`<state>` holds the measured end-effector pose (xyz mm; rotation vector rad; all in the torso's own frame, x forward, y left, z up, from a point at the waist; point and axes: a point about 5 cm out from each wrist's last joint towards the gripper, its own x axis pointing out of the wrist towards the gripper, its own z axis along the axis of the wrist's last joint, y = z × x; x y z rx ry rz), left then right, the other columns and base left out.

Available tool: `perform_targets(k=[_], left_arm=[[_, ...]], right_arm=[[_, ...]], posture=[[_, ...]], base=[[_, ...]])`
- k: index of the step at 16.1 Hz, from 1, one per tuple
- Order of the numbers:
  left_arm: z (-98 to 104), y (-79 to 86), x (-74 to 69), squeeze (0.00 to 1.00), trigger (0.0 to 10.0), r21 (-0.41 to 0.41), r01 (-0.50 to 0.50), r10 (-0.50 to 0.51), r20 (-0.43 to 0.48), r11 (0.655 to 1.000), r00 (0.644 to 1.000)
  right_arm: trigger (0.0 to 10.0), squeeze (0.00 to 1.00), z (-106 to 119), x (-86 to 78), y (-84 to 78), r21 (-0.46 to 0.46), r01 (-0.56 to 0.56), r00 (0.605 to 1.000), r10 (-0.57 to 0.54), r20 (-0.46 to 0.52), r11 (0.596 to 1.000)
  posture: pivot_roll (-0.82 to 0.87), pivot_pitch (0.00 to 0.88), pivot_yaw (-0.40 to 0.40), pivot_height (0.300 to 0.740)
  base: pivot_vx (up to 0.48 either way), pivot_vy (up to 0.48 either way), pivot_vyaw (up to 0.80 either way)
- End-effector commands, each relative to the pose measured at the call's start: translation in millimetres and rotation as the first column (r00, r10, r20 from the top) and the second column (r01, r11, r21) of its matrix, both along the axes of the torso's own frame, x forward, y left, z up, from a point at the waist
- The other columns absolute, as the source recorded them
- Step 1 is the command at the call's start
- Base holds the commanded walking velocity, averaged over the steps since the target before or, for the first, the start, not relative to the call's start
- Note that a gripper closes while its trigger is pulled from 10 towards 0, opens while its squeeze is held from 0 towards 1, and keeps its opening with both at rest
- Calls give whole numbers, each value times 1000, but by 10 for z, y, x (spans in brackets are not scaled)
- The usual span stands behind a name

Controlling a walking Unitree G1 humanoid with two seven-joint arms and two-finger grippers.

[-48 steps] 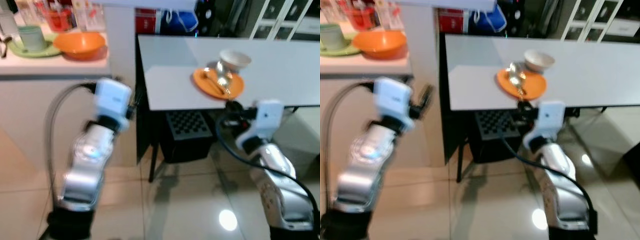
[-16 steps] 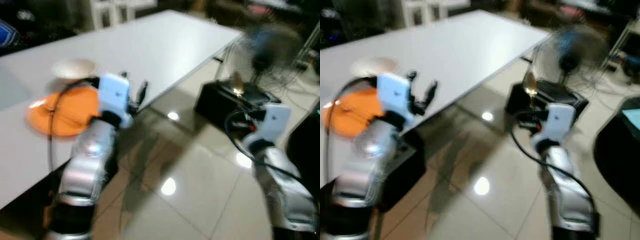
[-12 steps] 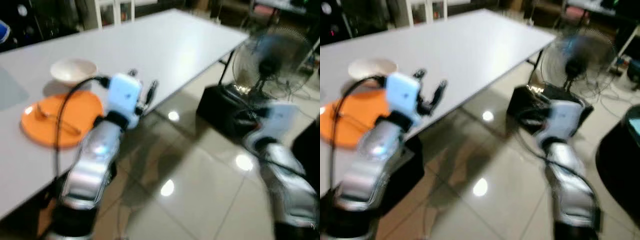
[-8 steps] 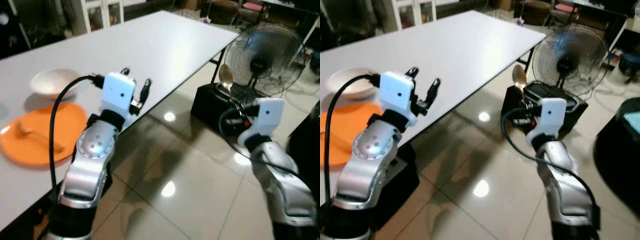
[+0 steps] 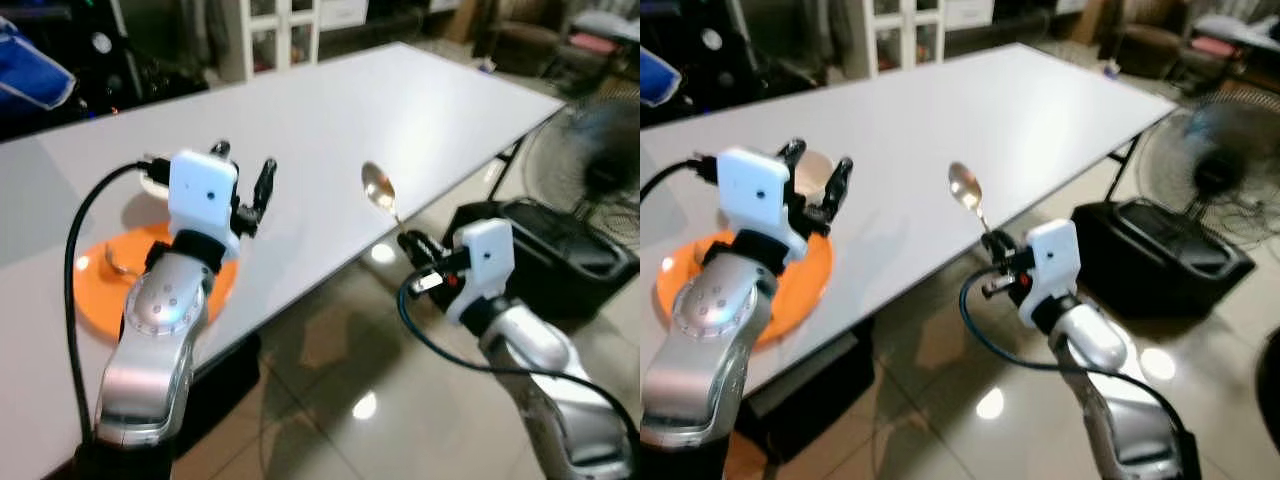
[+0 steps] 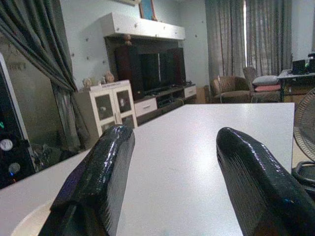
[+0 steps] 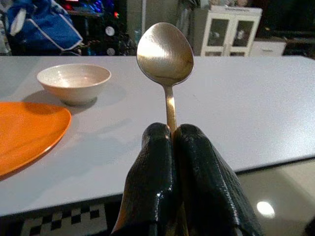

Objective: Setting the table

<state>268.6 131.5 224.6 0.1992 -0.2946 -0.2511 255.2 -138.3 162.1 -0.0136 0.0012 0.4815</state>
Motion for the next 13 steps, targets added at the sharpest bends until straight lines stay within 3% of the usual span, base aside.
perform_targets(k=[1,5,8,9,13], left_arm=[[-19,-38,-60,0,10000,8,11,-11,-17,1000,1000],[-155,-1,-57,0,10000,56,6,-1,-87,998,996],[-183,-23,-72,0,10000,56,15,-9,-98,998,995],[-217,-91,0,0,10000,63,37,-30,-108,997,994],[-274,-142,-24,0,10000,69,59,-50,-131,996,990]], right_arm=[[10000,0,24,-20,-49,8,-3,1000,3,8,1000],[10000,0,-16,-37,3,12,6,1000,-6,1,1000],[10000,0,-101,-80,-54,-17,78,997,-78,-21,997],[10000,0,-140,-92,-112,-22,135,990,-136,-32,991],[10000,0,-147,-190,-178,-16,162,986,-162,-47,987]], posture=[[19,0,-42,740],[26,0,-34,740],[13,0,-20,740],[-3,0,-3,740],[-45,0,36,740]], base=[[371,0,800],[83,0,800],[0,0,800],[0,0,800],[0,0,800]])
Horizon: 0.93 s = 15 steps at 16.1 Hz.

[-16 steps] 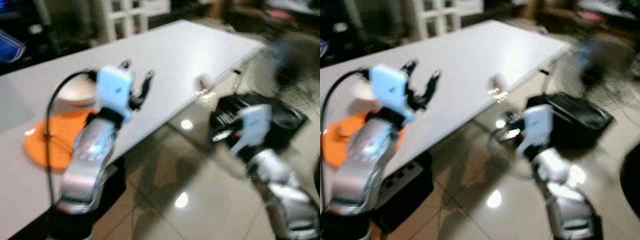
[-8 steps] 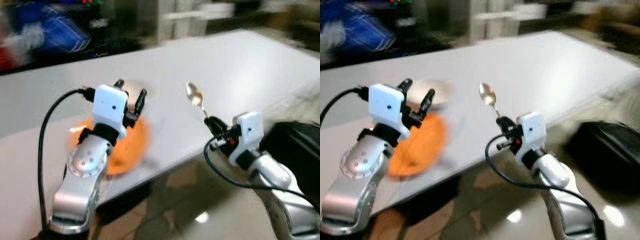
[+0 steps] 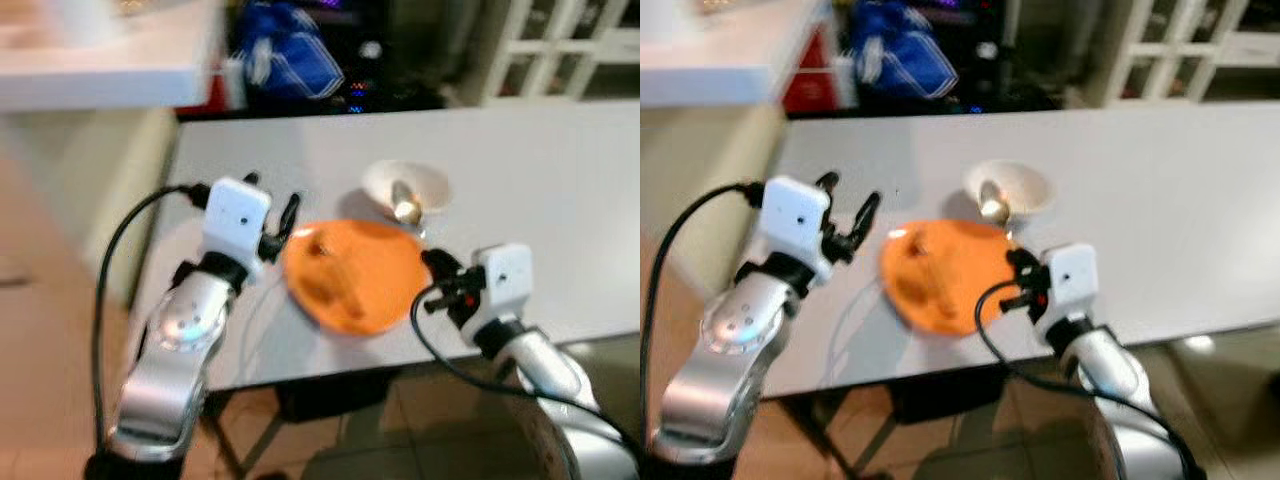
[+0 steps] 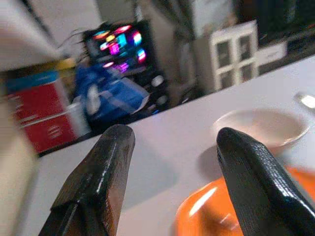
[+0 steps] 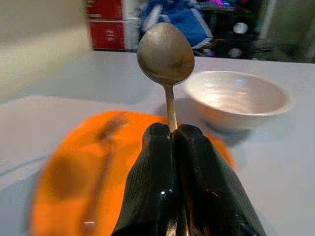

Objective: Setting the table

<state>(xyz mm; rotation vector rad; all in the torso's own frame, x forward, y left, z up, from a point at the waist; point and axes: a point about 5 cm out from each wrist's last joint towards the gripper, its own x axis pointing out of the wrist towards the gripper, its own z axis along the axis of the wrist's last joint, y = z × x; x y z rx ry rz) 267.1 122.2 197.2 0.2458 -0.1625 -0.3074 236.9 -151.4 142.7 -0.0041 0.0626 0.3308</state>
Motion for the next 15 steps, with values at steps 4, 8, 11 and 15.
perform_targets(k=[4,8,11,15], left_arm=[[-130,-111,-77,0,10000,21,75,-74,-49,997,996],[-215,-130,-42,0,10000,-1,58,-58,-81,998,995],[-289,-198,-93,0,10000,-40,59,-63,-105,997,992],[-208,-395,-206,0,10000,-72,261,-266,-79,963,961]], right_arm=[[10000,0,20,-107,-143,-22,79,997,-79,-9,997],[10000,0,30,21,-324,-28,246,969,-247,-20,969],[10000,0,-24,213,-423,-130,275,952,-288,-100,953],[10000,0,-74,501,-438,-213,202,955,-241,-174,956]], posture=[[-92,0,65,740],[-78,0,37,740],[-86,0,14,740],[-72,0,-14,740]], base=[[0,0,800],[0,0,600],[0,0,0],[0,0,0]])
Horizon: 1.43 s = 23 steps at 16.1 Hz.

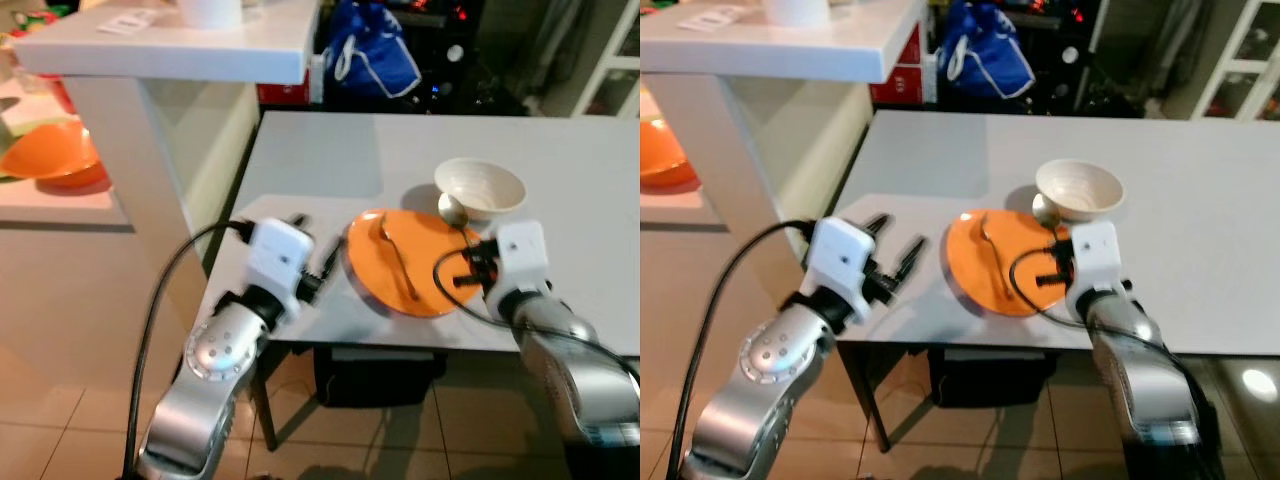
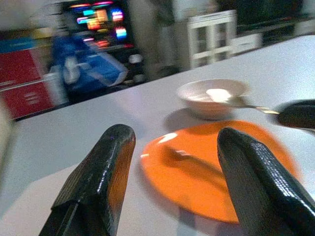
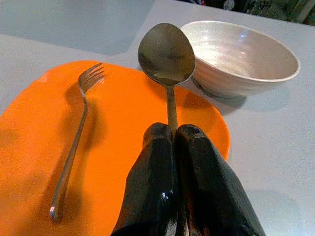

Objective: Setting the table

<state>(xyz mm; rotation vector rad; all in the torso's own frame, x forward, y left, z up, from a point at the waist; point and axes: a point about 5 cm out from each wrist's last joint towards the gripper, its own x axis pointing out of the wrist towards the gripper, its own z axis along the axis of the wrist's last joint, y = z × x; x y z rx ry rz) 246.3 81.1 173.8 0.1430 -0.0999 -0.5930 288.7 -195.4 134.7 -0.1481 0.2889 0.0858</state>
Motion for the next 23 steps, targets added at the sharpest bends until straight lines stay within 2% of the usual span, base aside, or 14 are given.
perform_targets(k=[1,2,6,8,10,15,17,23], left_arm=[[5,1,-34,0,10000,4,35,-35,-14,999,999],[-30,-21,-107,0,10000,40,118,-116,-50,992,992],[-118,-16,-201,0,10000,110,215,-200,-129,971,971],[-120,-16,-217,0,10000,119,230,-213,-143,966,967],[-131,-15,-223,0,10000,133,238,-216,-159,962,963],[-156,-33,-265,0,10000,149,255,-227,-179,955,957],[-157,-38,-270,0,10000,151,258,-230,-181,954,956],[-162,-35,-276,0,10000,154,259,-230,-184,953,956]], right_arm=[[10000,0,6,32,-14,-4,2,1000,-2,-10,1000],[10000,0,19,84,-27,7,11,1000,-11,-16,1000],[10000,0,-50,203,2,41,-53,998,55,-38,998],[10000,0,-103,264,10,59,-51,998,53,-28,997],[10000,0,-159,315,29,24,-53,998,54,-22,998],[10000,0,-327,375,63,23,-67,997,67,-33,997],[10000,0,-383,411,77,-3,-93,994,92,-57,996],[10000,0,-441,401,177,33,-138,987,140,-78,990]], posture=[[-72,0,-14,740],[-74,0,-17,740],[-78,0,-27,740],[-78,0,-26,740],[-76,0,-26,740],[-78,0,-30,740],[-78,0,-34,740],[-76,0,-34,740]], base=[[0,0,0],[0,0,0],[0,0,0],[0,0,0],[0,0,0],[0,0,0],[0,0,0],[0,0,0]])
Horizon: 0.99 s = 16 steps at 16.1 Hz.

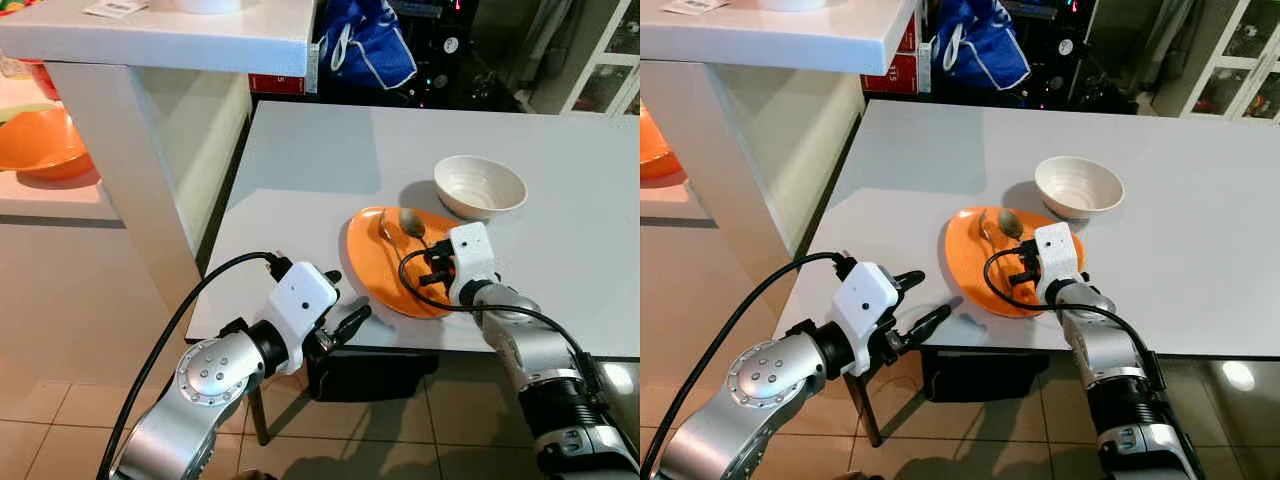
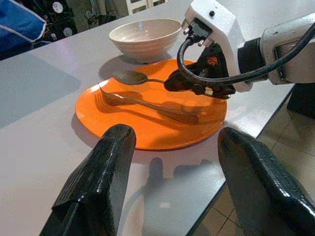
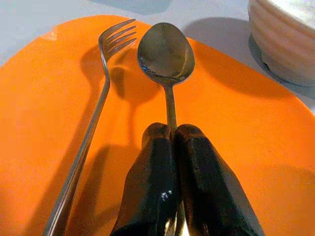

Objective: Setting the table

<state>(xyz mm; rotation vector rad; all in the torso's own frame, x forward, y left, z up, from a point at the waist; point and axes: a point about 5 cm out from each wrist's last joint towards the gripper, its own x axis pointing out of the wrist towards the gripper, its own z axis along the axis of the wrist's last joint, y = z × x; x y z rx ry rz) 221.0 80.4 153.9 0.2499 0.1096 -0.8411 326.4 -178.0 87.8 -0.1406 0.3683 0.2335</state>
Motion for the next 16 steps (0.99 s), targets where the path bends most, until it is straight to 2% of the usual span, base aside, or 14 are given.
perform_targets(k=[1,7,10,11,12,13,14,16], left_arm=[[39,-30,-17,0,10000,1,23,-23,11,1000,1000],[38,-31,-23,0,10000,4,32,-32,9,999,999],[37,-26,-19,0,10000,7,31,-31,10,999,999],[35,-27,-15,0,10000,9,31,-31,10,999,999],[36,-28,-9,0,10000,10,31,-31,11,999,999],[39,-30,-4,0,10000,10,31,-31,12,999,999],[42,-29,-2,0,10000,11,31,-31,13,999,999],[42,-32,2,0,10000,12,31,-31,15,999,999]], right_arm=[[10000,0,24,37,10,7,4,1000,-5,11,1000],[10000,0,-46,71,8,26,65,998,-65,-20,998],[10000,0,-57,109,6,80,107,994,-105,-24,991],[10000,47,-51,147,25,108,123,992,-121,-23,986],[10000,541,-51,164,45,121,123,992,-120,-27,985],[10000,957,-49,177,64,130,120,993,-117,-30,984],[10000,1000,-50,188,87,138,117,993,-114,-33,983],[10000,1000,-70,211,118,142,113,993,-108,-40,983]], posture=[[-76,0,-30,740],[-74,0,-26,740],[-72,0,-26,740],[-70,0,-25,740],[-69,0,-25,740],[-68,0,-26,740],[-68,0,-24,740],[-68,0,-25,740]], base=[[0,0,0],[0,0,0],[0,0,0],[0,0,0],[0,0,0],[0,0,0],[0,0,0],[0,0,0]])
